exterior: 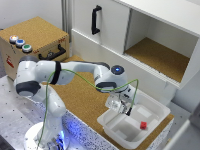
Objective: Place the purple block on top of the yellow block
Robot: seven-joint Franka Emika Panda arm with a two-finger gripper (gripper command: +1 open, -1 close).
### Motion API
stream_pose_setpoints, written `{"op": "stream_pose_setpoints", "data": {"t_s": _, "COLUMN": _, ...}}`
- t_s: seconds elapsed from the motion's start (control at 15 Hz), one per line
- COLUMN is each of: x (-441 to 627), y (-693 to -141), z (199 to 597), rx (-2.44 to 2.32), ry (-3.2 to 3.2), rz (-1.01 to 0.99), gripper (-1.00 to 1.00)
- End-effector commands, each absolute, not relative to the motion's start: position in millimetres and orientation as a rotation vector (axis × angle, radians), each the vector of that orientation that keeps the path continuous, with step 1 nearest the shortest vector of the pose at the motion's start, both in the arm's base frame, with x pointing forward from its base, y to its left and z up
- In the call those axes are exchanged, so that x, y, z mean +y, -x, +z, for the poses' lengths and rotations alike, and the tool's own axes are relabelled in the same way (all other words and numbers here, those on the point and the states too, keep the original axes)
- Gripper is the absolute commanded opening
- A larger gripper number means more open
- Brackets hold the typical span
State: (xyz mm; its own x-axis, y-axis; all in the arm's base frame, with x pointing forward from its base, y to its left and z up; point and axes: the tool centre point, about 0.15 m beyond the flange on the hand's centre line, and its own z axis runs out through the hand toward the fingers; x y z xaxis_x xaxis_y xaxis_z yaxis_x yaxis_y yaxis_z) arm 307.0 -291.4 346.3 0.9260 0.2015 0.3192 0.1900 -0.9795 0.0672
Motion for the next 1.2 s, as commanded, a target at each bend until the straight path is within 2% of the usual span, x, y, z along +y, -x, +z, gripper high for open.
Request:
{"op": "stream_pose_setpoints", "data": {"t_s": 0.0, "x": -205.9, "y": -339.6, "z": 336.9, "rx": 0.519, "ry": -3.001, "rz": 0.556, "gripper": -1.0}}
{"op": "stream_pose_setpoints", "data": {"t_s": 0.47, "x": -120.0, "y": -366.1, "z": 306.8, "rx": 0.765, "ry": -2.93, "rz": 0.552, "gripper": -1.0}}
{"op": "stream_pose_setpoints", "data": {"t_s": 0.67, "x": -95.8, "y": -368.1, "z": 280.0, "rx": 0.714, "ry": -2.889, "rz": 0.541, "gripper": -1.0}}
{"op": "stream_pose_setpoints", "data": {"t_s": 1.13, "x": -30.9, "y": -386.4, "z": 259.3, "rx": 0.649, "ry": -2.825, "rz": 0.52, "gripper": -1.0}}
